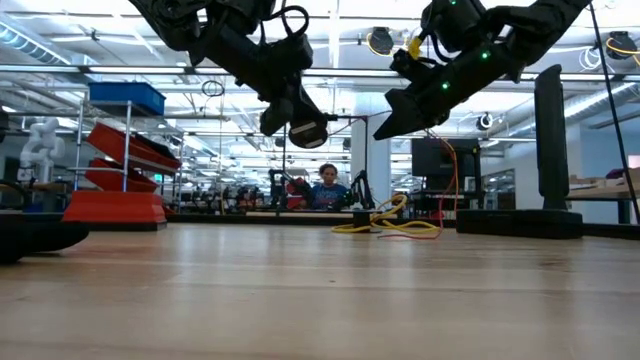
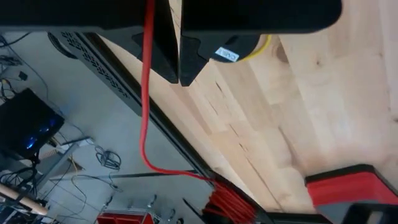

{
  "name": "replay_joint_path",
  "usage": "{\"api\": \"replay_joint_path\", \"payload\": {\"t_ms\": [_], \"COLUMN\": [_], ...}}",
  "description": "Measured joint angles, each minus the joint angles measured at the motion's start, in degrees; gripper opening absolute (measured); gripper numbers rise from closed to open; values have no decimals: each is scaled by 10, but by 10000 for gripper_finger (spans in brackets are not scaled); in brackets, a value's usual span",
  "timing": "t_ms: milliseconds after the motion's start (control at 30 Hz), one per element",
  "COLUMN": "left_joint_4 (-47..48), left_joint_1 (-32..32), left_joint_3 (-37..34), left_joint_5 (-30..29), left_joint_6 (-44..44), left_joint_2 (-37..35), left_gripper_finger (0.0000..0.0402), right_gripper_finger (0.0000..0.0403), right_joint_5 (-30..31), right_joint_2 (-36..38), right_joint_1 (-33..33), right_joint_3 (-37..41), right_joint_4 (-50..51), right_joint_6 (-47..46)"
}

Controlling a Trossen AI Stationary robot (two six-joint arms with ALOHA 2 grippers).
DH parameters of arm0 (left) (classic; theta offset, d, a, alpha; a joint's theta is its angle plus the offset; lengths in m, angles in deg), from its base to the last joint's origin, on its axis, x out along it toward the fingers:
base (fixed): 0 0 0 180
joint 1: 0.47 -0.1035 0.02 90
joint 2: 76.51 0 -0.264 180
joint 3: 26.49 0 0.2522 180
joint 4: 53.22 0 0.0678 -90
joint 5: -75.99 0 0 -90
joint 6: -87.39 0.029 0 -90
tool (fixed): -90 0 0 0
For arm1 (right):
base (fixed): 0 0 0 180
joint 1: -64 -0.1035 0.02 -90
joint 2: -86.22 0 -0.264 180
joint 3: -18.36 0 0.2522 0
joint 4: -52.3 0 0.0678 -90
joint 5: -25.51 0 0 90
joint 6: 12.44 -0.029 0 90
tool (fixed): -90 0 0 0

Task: Coil cords
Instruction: Coil the red wire into the spool

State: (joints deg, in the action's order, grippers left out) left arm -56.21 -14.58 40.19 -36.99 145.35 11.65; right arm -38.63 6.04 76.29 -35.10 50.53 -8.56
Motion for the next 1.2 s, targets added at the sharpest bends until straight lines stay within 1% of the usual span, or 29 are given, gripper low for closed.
{"api": "replay_joint_path", "payload": {"t_ms": [233,433,633,867,1033,1200], "left_joint_4": [0,3,12,12,12,13], "left_joint_1": [14,19,19,19,19,19], "left_joint_3": [0,0,0,0,0,0], "left_joint_5": [0,-7,-11,-13,-13,-13], "left_joint_6": [0,0,0,-2,-2,-6], "left_joint_2": [0,0,0,0,0,0], "left_gripper_finger": [0,0,0,0,0,0], "right_gripper_finger": [7,33,53,49,35,38], "right_joint_5": [1,-3,-5,-6,-9,-53], "right_joint_2": [7,9,12,12,12,9], "right_joint_1": [4,9,7,7,7,11], "right_joint_3": [0,0,0,0,0,0], "right_joint_4": [14,13,10,31,41,29], "right_joint_6": [16,43,44,29,28,29]}}
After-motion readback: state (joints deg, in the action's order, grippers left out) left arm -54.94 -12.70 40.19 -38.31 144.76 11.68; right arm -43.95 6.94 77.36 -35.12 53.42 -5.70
